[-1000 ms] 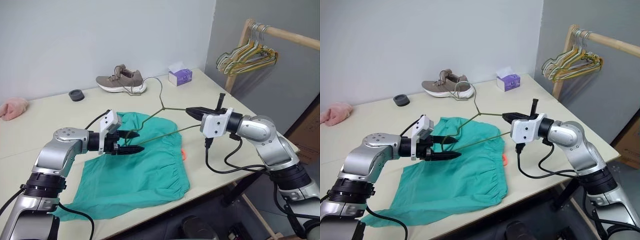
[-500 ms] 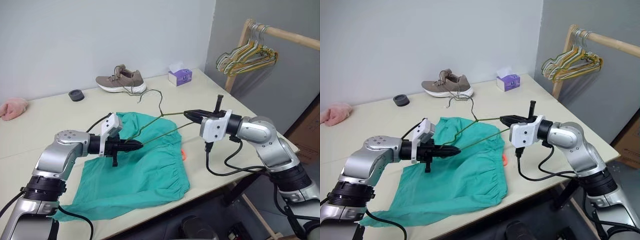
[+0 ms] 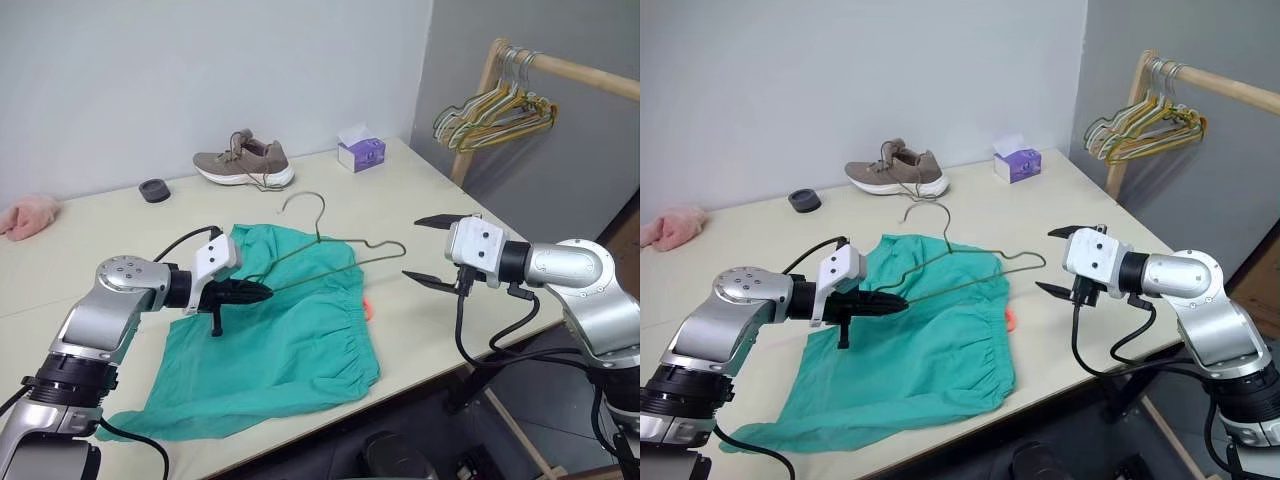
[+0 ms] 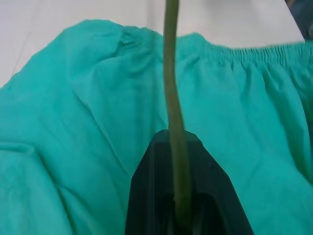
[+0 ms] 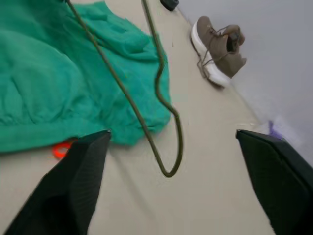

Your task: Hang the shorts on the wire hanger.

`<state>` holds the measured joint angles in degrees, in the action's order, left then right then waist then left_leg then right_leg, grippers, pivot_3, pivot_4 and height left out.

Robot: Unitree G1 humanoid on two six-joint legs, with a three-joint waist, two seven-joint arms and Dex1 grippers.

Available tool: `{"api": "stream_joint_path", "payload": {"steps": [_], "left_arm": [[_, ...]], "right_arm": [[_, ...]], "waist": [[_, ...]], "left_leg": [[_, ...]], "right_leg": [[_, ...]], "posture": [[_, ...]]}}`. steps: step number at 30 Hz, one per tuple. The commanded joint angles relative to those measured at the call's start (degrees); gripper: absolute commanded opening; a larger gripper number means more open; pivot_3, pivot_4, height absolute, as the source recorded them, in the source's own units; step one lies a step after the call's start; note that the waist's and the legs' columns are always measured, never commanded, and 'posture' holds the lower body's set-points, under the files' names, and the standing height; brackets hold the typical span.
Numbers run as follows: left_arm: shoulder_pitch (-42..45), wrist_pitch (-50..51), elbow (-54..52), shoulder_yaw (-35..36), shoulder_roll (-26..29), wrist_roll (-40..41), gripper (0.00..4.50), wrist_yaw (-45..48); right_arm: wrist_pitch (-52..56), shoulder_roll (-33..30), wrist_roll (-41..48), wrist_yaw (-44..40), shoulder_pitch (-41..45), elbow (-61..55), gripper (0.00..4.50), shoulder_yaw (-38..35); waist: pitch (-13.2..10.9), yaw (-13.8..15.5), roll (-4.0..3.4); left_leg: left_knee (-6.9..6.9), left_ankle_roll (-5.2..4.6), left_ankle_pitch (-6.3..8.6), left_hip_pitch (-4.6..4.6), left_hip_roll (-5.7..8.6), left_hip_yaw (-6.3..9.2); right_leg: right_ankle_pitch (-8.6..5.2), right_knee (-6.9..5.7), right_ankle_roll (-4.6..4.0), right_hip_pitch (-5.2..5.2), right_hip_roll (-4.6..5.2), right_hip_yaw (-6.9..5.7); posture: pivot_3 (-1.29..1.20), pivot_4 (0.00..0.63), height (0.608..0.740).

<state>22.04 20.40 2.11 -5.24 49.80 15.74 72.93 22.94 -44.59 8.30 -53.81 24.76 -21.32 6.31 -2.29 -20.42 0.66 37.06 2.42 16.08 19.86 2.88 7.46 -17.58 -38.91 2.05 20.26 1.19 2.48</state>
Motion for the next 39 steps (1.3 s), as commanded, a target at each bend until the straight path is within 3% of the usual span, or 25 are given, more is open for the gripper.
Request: {"api": "stream_joint_path", "payload": {"steps": [1, 6, 13, 16, 27, 33, 36, 39], "left_arm": [[0.41, -3.95, -2.44, -0.27, 1.49, -1.78, 0.0, 1.01], [-0.13, -4.7, -4.47, -0.66, 1.28, -2.07, 0.0, 0.94], [0.06, -6.14, -5.83, -1.74, 1.38, -3.07, 0.0, 1.45], [-0.01, -6.77, -5.84, -1.95, 1.38, -3.48, 0.0, 1.58], [-1.06, -7.87, -5.46, -1.82, 0.78, -3.36, 0.0, 1.65], [-1.7, -7.1, -4.56, -0.92, -0.89, -1.74, 0.0, 0.66], [-1.42, -6.19, -3.04, 0.58, -2.33, -0.59, 0.69, -0.61], [-1.15, -5.63, -1.26, 2.21, -3.14, 0.08, 1.66, -2.14]], "right_arm": [[8.53, 0.31, 1.37, -0.42, 3.93, -2.47, 4.48, 2.44], [14.97, 1.57, -0.22, -2.56, 7.55, -0.29, 4.48, 10.46], [15.94, 3.03, -1.87, -6.4, 11.96, 5.17, 4.48, 18.03], [16.21, 3.67, -2.45, -7.37, 13.34, 7.25, 3.87, 19.77], [17.13, 2.91, -3.54, -9.68, 12.16, 7.17, 0.02, 21.82], [20.97, 2.08, -1.69, -10.06, 10.78, 4.42, 0.02, 20.5], [21.97, 1.13, -1.33, -9.74, 9.45, 3.4, 0.0, 19.59], [22.72, -0.57, -0.86, -9.73, 7.38, 2.22, 0.0, 18.34]], "waist": [[-0.01, -0.08, -0.01], [-0.01, -0.04, -0.01], [-0.01, -0.07, -0.01], [-0.01, -0.07, -0.01], [-0.01, -0.08, 0.0], [-0.01, -0.1, 0.0], [-0.01, -0.09, 0.01], [-0.01, -0.09, 0.01]], "left_leg": [[0.01, 0.0, 0.0, 0.0, 0.0, -0.02], [0.02, 0.0, 0.0, 0.02, 0.0, -0.02], [0.0, -0.01, 0.0, 0.08, 0.0, -0.01], [-0.01, 0.0, 0.0, 0.07, 0.0, 0.0], [-0.01, 0.0, 0.0, 0.08, 0.0, 0.01], [-0.01, 0.0, 0.0, 0.07, 0.0, 0.03], [0.0, 0.0, 0.0, 0.08, 0.0, 0.03], [0.0, 0.0, 0.0, 0.08, 0.0, 0.04]], "right_leg": [[0.0, 0.0, 0.0, 0.0, 0.0, 0.02], [0.0, 0.01, 0.01, 0.01, 0.0, 0.01], [0.0, 0.04, 0.01, 0.05, 0.02, 0.0], [0.0, 0.03, 0.01, 0.05, 0.02, -0.02], [0.0, 0.03, 0.01, 0.06, 0.02, -0.03], [0.0, 0.03, 0.01, 0.05, 0.02, -0.05], [0.0, 0.03, 0.01, 0.05, 0.02, -0.05], [0.0, 0.03, 0.01, 0.05, 0.02, -0.07]], "posture": [[-0.39, 0.0, 0.74], [-0.38, 0.0, 0.74], [-0.37, 0.0, 0.74], [-0.37, 0.0, 0.74], [-0.38, 0.0, 0.74], [-0.39, 0.0, 0.74], [-0.39, 0.0, 0.74], [-0.39, 0.0, 0.74]]}}
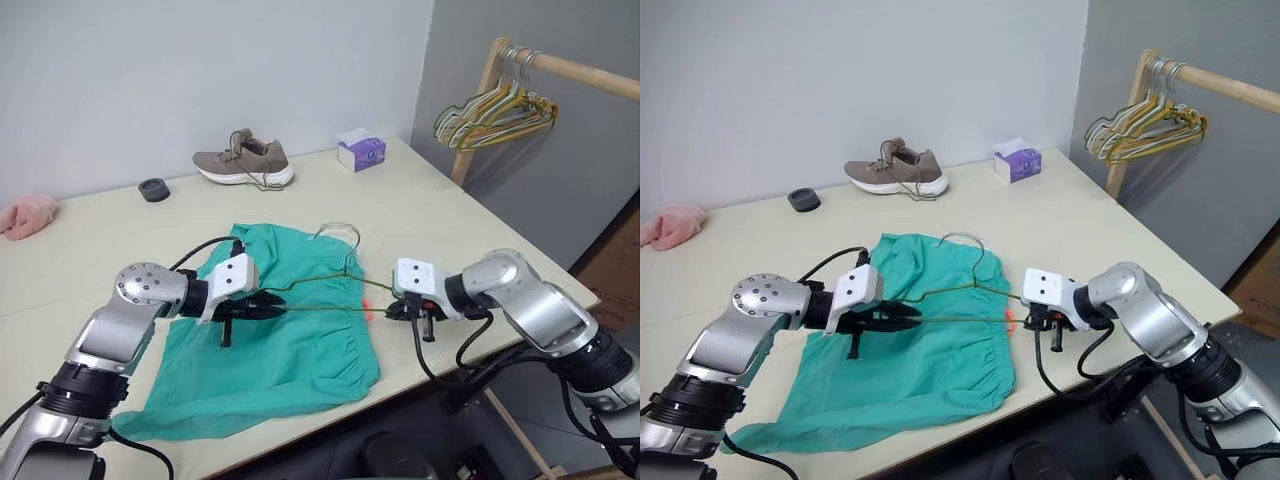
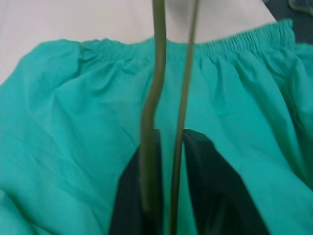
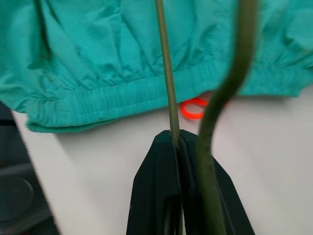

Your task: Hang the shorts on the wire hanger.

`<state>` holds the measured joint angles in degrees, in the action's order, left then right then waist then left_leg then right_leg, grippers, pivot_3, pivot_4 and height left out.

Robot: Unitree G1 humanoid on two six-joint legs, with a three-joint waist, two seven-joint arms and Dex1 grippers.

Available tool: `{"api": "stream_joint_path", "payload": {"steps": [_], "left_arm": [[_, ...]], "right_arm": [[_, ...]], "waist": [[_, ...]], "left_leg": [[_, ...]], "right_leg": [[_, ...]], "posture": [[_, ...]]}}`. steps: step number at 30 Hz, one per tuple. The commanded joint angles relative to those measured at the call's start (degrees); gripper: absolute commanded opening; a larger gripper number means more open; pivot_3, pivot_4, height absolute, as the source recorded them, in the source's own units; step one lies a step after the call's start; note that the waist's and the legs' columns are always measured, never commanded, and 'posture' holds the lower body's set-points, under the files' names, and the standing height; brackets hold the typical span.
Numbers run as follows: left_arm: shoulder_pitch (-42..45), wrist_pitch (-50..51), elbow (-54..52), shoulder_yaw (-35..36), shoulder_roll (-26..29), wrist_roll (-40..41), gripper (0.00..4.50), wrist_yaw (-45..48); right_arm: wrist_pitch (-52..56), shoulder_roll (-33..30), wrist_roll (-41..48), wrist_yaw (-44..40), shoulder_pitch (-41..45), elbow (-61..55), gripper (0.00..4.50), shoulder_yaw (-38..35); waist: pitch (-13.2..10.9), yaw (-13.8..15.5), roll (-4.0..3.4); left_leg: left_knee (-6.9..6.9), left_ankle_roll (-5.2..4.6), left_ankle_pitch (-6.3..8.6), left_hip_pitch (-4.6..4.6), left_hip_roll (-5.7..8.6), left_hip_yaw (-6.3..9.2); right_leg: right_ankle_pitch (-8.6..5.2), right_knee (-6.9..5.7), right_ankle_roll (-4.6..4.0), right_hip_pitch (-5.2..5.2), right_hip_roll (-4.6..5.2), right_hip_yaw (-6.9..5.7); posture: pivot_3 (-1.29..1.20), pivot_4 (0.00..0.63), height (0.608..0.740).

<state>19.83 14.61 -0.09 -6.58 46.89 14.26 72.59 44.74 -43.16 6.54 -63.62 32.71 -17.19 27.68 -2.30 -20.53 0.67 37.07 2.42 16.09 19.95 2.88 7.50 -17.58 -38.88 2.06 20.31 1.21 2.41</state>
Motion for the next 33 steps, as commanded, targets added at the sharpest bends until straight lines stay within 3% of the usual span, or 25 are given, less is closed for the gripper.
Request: {"api": "stream_joint_path", "payload": {"steps": [1, 5, 12, 15, 17, 23, 33], "left_arm": [[1.26, 0.04, 1.64, 4.21, -0.63, 1.71, 1.97, -2.76], [2.33, 2.54, 4.2, 7.5, -1.64, 4.37, 3.21, -4.93], [1.11, 2.96, 6.83, 8.77, -0.63, 4.34, 3.21, -4.38], [0.44, 4.54, 6.41, 8.52, -0.43, 5.11, 3.79, -3.45], [-0.17, 3.54, 6.18, 7.9, -0.21, 4.39, 4.4, -2.71], [-0.08, -2.66, 7.58, 5.85, -0.85, 0.59, 4.47, -2.71], [0.17, -5.65, 7.39, 4.13, -1.0, -0.79, 4.47, -2.08]], "right_arm": [[1.18, -2.62, 1.12, 0.13, -1.32, -2.32, 0.0, -3.46], [2.94, -5.84, 2.92, 0.44, -5.56, -4.1, 0.0, -6.56], [8.87, -10.89, 8.32, 2.28, -16.96, -8.27, 0.0, -16.91], [12.02, -11.64, 10.91, 3.93, -21.1, -9.14, 0.0, -22.06], [14.55, -11.86, 12.68, 5.05, -24.15, -9.19, 0.0, -26.17], [20.64, -12.22, 16.71, 7.49, -31.79, -9.99, 0.0, -33.02], [24.15, -13.11, 22.99, 8.47, -34.11, -13.97, 0.0, -32.64]], "waist": [[0.0, 0.02, 0.0], [0.01, 0.02, 0.02], [0.0, -0.01, 0.04], [-0.01, -0.05, 0.05], [-0.01, -0.09, 0.05], [-0.01, -0.05, 0.1], [-0.03, -0.48, 0.11]], "left_leg": [[0.0, 0.0, 0.0, 0.01, 0.0, 0.0], [0.01, 0.0, 0.0, 0.01, 0.0, 0.0], [0.0, 0.0, 0.0, 0.01, 0.0, 0.0], [0.01, 0.0, 0.0, 0.0, 0.0, 0.0], [0.01, 0.0, 0.0, -0.01, 0.0, -0.02], [0.01, 0.01, 0.0, -0.02, 0.0, -0.05], [0.01, 0.0, 0.0, -0.03, -0.01, -0.14]], "right_leg": [[0.0, 0.0, 0.0, 0.0, 0.0, 0.0], [0.0, 0.0, 0.0, 0.0, 0.0, 0.0], [-0.01, 0.01, 0.01, -0.01, 0.0, -0.02], [-0.01, 0.01, 0.01, -0.02, 0.0, -0.03], [-0.01, 0.01, 0.02, -0.03, 0.0, -0.02], [-0.01, 0.02, 0.02, -0.04, 0.0, 0.0], [-0.02, 0.03, 0.03, -0.04, -0.01, 0.06]], "posture": [[-0.39, 0.0, 0.74], [-0.39, 0.0, 0.74], [-0.4, 0.0, 0.74], [-0.42, 0.0, 0.74], [-0.43, 0.0, 0.74], [-0.44, 0.0, 0.74], [-0.44, 0.0, 0.74]]}}
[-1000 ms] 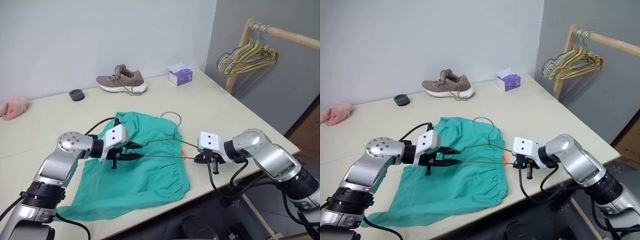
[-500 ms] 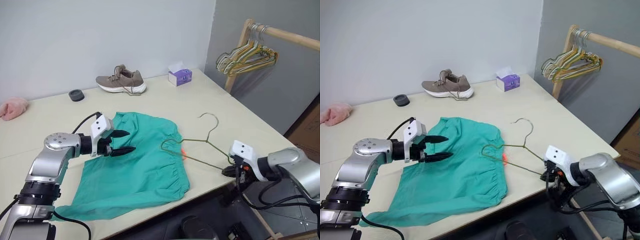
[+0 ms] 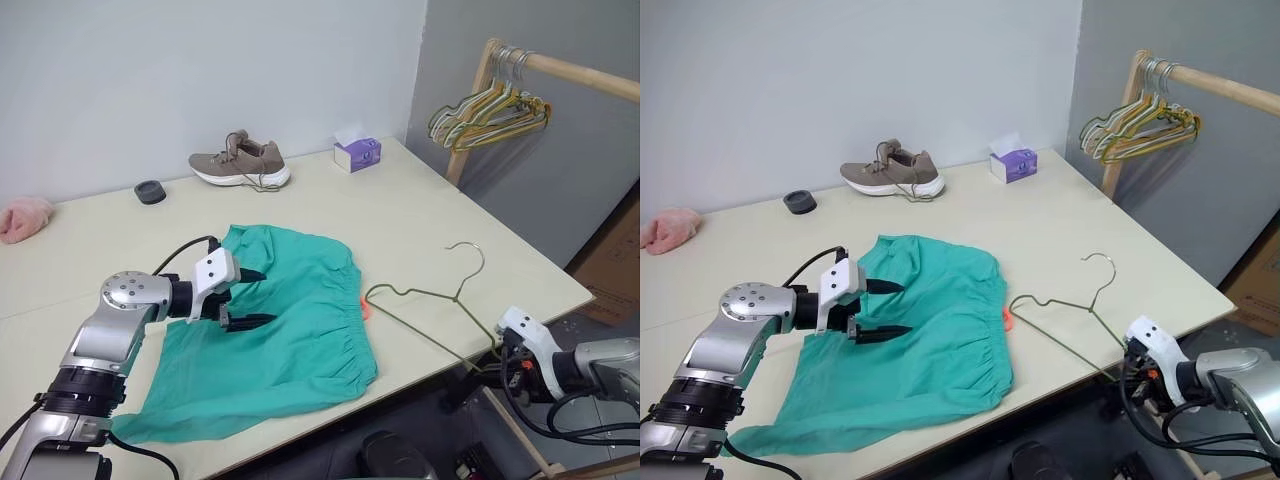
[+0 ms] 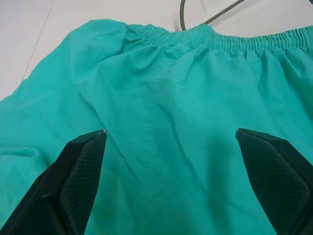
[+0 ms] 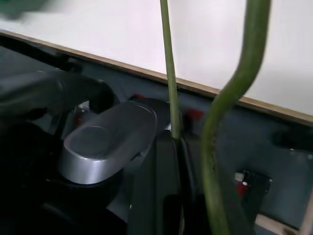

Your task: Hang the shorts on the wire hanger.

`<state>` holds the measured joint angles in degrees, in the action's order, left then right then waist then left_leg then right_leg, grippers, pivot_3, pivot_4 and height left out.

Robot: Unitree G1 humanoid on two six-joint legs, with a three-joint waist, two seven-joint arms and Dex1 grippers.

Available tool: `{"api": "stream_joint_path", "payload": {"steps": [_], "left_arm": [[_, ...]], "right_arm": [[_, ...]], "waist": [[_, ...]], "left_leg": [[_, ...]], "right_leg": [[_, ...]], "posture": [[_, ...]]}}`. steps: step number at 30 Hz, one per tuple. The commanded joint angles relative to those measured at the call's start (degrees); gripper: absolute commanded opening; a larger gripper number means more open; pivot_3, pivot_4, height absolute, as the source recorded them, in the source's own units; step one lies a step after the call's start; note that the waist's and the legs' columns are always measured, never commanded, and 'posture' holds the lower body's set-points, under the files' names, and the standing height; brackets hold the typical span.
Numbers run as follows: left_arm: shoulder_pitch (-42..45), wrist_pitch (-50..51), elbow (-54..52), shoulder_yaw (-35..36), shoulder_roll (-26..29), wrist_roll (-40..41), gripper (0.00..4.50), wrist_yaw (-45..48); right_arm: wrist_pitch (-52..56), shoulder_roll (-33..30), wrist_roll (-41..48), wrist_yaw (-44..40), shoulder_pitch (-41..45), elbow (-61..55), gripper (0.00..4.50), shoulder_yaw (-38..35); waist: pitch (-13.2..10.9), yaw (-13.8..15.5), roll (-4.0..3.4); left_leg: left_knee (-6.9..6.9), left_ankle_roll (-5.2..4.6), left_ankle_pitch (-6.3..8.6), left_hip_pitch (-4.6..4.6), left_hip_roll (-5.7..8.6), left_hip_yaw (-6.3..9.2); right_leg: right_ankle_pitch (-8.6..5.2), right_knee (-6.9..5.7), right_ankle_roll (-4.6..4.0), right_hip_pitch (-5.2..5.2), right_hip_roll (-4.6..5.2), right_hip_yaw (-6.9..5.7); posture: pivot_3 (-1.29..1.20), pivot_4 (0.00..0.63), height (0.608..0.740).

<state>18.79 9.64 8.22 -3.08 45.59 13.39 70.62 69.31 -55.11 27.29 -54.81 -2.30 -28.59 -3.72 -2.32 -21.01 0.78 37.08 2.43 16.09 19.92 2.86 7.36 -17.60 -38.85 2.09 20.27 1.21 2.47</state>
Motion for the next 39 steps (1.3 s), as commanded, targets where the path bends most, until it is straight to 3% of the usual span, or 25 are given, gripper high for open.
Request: {"api": "stream_joint_path", "payload": {"steps": [1, 8, 14, 27, 31, 35, 39], "left_arm": [[1.21, -0.71, -0.96, 0.69, 0.31, 0.04, 4.47, -0.23], [1.03, -1.4, -0.68, 1.27, 0.46, -0.59, 4.47, -1.8], [1.6, -2.32, 0.04, 1.03, 0.03, -1.08, 4.47, -2.86], [0.53, -5.01, 0.26, 0.69, -0.3, -2.79, 4.47, -4.42], [-0.22, -5.69, 0.14, 0.98, -0.4, -3.23, 4.47, -5.07], [-0.79, -6.05, 0.2, 1.78, -0.25, -3.29, 4.47, -6.34], [-1.36, -5.71, 1.13, 2.54, 0.17, -2.77, 4.47, -6.98]], "right_arm": [[-0.67, -1.47, 2.68, -0.46, 1.2, -2.95, 0.0, -1.24], [-2.66, -3.73, 5.24, -1.37, 2.23, -6.52, 0.0, 0.31], [-0.75, -1.26, 5.02, 2.28, 5.2, -4.61, 0.0, 5.09], [21.91, 11.65, 12.4, 10.63, 14.57, 6.43, 0.0, 1.04], [23.19, 13.18, 19.23, 13.46, 16.31, 9.56, 0.0, -0.76], [23.19, 9.61, 30.74, 14.56, 16.36, 10.5, 0.0, -2.39], [23.19, 6.26, 36.7, 13.22, 15.33, 5.66, 0.0, -2.15]], "waist": [[0.0, 0.01, 0.0], [-0.01, 0.15, 0.02], [-0.04, 0.14, 0.08], [-0.04, 0.41, 0.09], [-0.04, 0.48, 0.08], [-0.06, 0.55, 0.06], [-0.06, 0.57, 0.07]], "left_leg": [[0.0, 0.0, 0.0, 0.0, 0.0, 0.0], [-0.03, 0.0, 0.0, 0.02, -0.02, 0.03], [-0.02, 0.0, 0.0, 0.03, -0.02, 0.0], [-0.03, 0.0, 0.0, 0.03, -0.02, 0.03], [-0.03, -0.01, 0.0, 0.04, -0.02, 0.04], [-0.03, -0.02, 0.01, 0.08, -0.02, 0.03], [-0.05, -0.02, 0.01, 0.1, -0.02, 0.05]], "right_leg": [[0.0, 0.01, 0.0, 0.0, 0.0, 0.0], [-0.01, 0.07, 0.01, 0.0, 0.0, -0.04], [-0.01, 0.1, 0.02, 0.0, 0.0, 0.0], [0.0, 0.09, 0.01, 0.01, 0.0, 0.0], [0.0, 0.08, 0.01, 0.01, -0.01, -0.01], [0.0, 0.09, 0.01, 0.03, 0.0, 0.0], [0.0, 0.1, 0.01, 0.03, 0.0, -0.03]], "posture": [[-0.44, 0.0, 0.74], [-0.43, 0.0, 0.74], [-0.43, 0.0, 0.74], [-0.41, 0.0, 0.74], [-0.39, 0.0, 0.74], [-0.39, 0.0, 0.74], [-0.38, 0.0, 0.74]]}}
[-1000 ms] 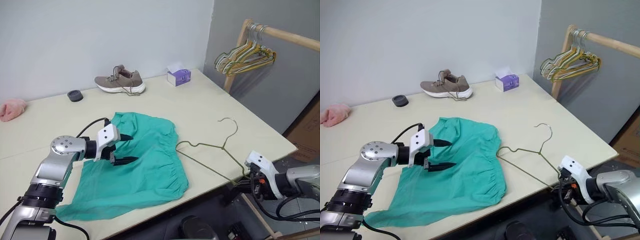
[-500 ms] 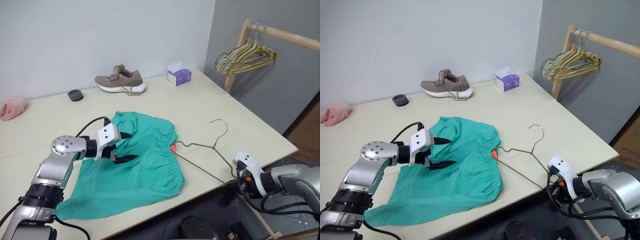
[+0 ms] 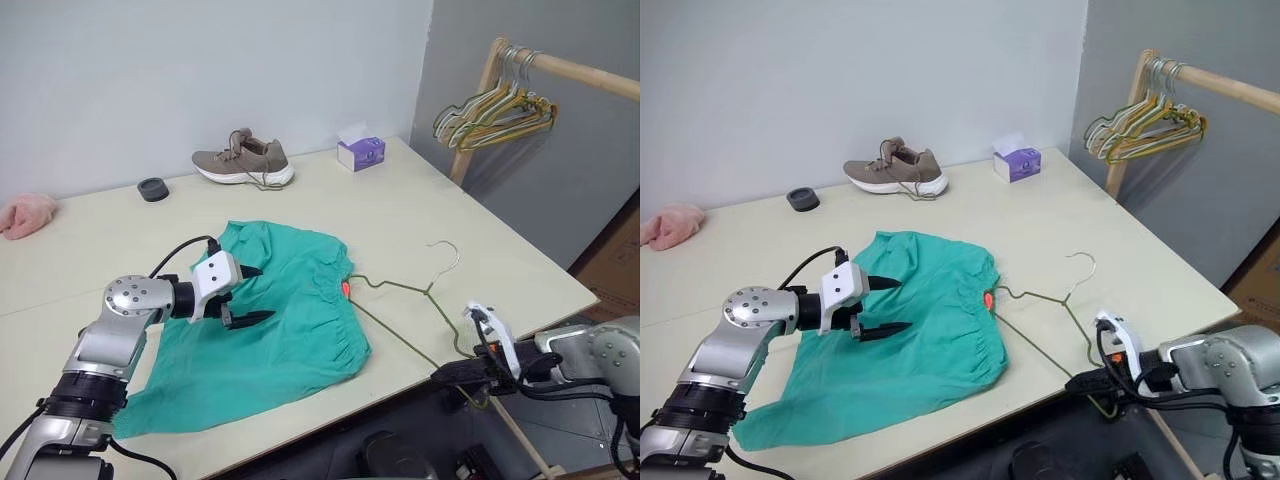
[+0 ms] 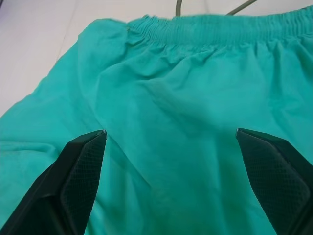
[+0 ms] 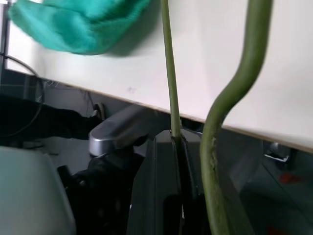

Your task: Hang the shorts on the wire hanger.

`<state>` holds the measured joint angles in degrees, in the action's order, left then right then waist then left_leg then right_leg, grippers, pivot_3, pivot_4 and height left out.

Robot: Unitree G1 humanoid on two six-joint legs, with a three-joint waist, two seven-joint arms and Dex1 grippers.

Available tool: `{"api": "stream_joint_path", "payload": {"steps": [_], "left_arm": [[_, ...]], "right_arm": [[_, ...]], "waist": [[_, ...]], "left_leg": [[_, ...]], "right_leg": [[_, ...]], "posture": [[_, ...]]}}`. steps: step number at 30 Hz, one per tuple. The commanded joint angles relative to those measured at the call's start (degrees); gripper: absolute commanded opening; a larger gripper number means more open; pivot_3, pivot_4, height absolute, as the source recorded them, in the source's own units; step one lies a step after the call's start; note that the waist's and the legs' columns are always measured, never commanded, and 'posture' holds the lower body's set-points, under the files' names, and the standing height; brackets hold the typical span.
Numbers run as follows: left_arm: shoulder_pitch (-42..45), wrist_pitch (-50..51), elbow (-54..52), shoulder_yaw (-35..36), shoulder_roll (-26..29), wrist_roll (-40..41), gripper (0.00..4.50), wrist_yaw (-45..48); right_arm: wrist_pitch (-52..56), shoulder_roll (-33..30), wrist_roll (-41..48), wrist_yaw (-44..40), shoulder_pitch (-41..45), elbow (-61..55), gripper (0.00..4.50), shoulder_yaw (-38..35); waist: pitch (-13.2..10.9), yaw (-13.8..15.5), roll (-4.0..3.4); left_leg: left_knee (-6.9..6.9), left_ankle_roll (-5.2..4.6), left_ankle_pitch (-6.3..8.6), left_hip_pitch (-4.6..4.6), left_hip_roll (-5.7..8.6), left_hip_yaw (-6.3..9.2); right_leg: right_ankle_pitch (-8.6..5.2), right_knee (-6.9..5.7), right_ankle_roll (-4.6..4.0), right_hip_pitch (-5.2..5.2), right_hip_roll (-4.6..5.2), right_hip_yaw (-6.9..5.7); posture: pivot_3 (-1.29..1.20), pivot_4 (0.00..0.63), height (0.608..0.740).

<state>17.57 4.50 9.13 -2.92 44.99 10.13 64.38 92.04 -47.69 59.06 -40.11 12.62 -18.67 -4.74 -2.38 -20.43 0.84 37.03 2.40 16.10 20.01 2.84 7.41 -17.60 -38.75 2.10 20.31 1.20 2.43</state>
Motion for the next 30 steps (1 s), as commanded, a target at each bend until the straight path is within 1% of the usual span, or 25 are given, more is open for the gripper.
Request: {"api": "stream_joint_path", "payload": {"steps": [1, 4, 7, 9, 12, 17, 20, 21, 23, 26, 28, 30], "left_arm": [[-0.25, -0.65, 0.73, 2.55, 0.86, 0.48, 4.47, -0.87], [-0.34, -1.63, 1.79, 2.51, 0.97, -0.16, 4.47, -1.05], [-0.33, -2.07, 2.02, 2.55, 0.77, -0.3, 4.47, -1.48], [-0.38, -2.3, 2.07, 2.49, 0.77, -0.3, 4.47, -1.68], [-0.88, -2.6, 1.87, 2.73, 0.83, -0.25, 4.47, -2.14], [-1.35, -2.66, 1.64, 3.4, 0.74, 0.08, 4.47, -3.17], [-1.15, -2.31, 1.89, 4.24, 0.52, 0.69, 4.47, -4.24], [-0.81, -1.7, 2.16, 4.75, 0.3, 1.21, 4.47, -4.64], [-0.24, -0.23, 2.5, 5.77, -0.17, 2.34, 4.47, -5.23], [0.38, 2.94, 3.35, 7.59, -1.1, 4.55, 4.47, -6.03], [0.26, 5.58, 3.47, 8.53, -1.45, 6.15, 4.47, -5.91], [0.02, 7.22, 3.62, 9.43, -1.7, 7.17, 4.47, -6.01]], "right_arm": [[0.46, -1.4, 5.41, -1.5, 0.16, -5.26, 0.0, -0.73], [0.46, -0.38, 4.88, 0.63, -0.62, -6.02, 0.0, 1.15], [0.46, 3.9, 2.53, 6.72, 0.09, -1.05, 0.0, 1.71], [0.46, 5.24, 2.66, 9.55, 0.45, 0.92, 0.0, 1.44], [0.46, 7.48, 4.81, 14.78, 1.32, 5.52, 0.0, -0.36], [0.46, 9.15, 11.47, 21.41, 1.66, 9.08, 0.0, -2.12], [0.46, 12.09, 14.82, 27.43, 3.5, 12.66, 0.0, -4.27], [0.46, 12.14, 15.72, 28.55, 4.18, 13.51, 0.0, -4.77], [0.46, 10.77, 17.68, 29.29, 4.64, 13.82, 0.0, -4.78], [0.46, 4.72, 20.85, 23.31, 3.21, 8.79, 0.0, -2.23], [0.46, 1.39, 21.01, 19.38, 2.51, 6.42, 0.0, -1.35], [0.42, -0.32, 19.81, 16.69, 2.43, 6.55, 0.0, -1.7]], "waist": [[0.0, -0.02, 0.0], [0.0, 0.04, 0.0], [0.03, 0.17, 0.05], [0.02, 0.41, 0.03], [0.01, 1.07, 0.01], [0.0, 2.22, 0.0], [0.0, 2.57, 0.0], [0.0, 2.65, -0.01], [-0.04, 2.94, -0.07], [-0.1, 3.46, -0.16], [-0.09, 3.63, -0.14], [-0.08, 3.65, -0.13]], "left_leg": [[-0.01, 0.0, 0.0, 0.0, -0.01, 0.0], [-0.01, 0.0, 0.0, -0.01, -0.04, 0.0], [0.02, 0.0, 0.0, 0.0, -0.04, -0.01], [0.02, 0.0, 0.0, 0.0, -0.04, -0.02], [0.0, 0.0, 0.0, 0.0, -0.03, -0.04], [-0.01, 0.0, 0.0, 0.03, -0.03, -0.03], [0.01, 0.0, 0.0, 0.04, -0.03, -0.06], [0.02, 0.0, 0.0, 0.04, -0.03, -0.06], [0.03, -0.01, -0.01, 0.04, -0.02, -0.07], [0.02, -0.01, 0.0, 0.08, 0.0, -0.06], [0.0, -0.04, 0.01, 0.13, -0.01, -0.03], [-0.01, -0.05, 0.02, 0.21, -0.04, 0.02]], "right_leg": [[0.0, 0.0, 0.0, 0.0, -0.01, -0.01], [0.0, 0.0, 0.0, 0.0, -0.03, -0.02], [0.0, 0.01, 0.01, 0.0, -0.03, 0.0], [0.0, 0.02, 0.01, -0.01, -0.03, 0.03], [0.01, 0.02, 0.01, 0.02, -0.02, 0.07], [0.01, -0.06, 0.0, 0.09, -0.02, 0.06], [0.01, -0.08, 0.0, 0.09, -0.03, 0.09], [0.01, -0.08, 0.0, 0.09, -0.03, 0.09], [0.01, -0.1, 0.0, 0.09, -0.03, 0.1], [0.01, -0.08, 0.0, 0.1, -0.02, 0.08], [0.01, -0.07, 0.0, 0.15, -0.02, 0.03], [0.01, -0.06, 0.0, 0.19, -0.04, -0.04]], "posture": [[-0.39, 0.0, 0.74], [-0.38, 0.0, 0.74], [-0.38, 0.0, 0.74], [-0.38, 0.0, 0.74], [-0.37, 0.0, 0.74], [-0.36, 0.0, 0.74], [-0.36, 0.0, 0.74], [-0.36, 0.0, 0.74], [-0.36, 0.0, 0.74], [-0.36, 0.0, 0.74], [-0.36, 0.0, 0.74], [-0.36, 0.0, 0.74]]}}
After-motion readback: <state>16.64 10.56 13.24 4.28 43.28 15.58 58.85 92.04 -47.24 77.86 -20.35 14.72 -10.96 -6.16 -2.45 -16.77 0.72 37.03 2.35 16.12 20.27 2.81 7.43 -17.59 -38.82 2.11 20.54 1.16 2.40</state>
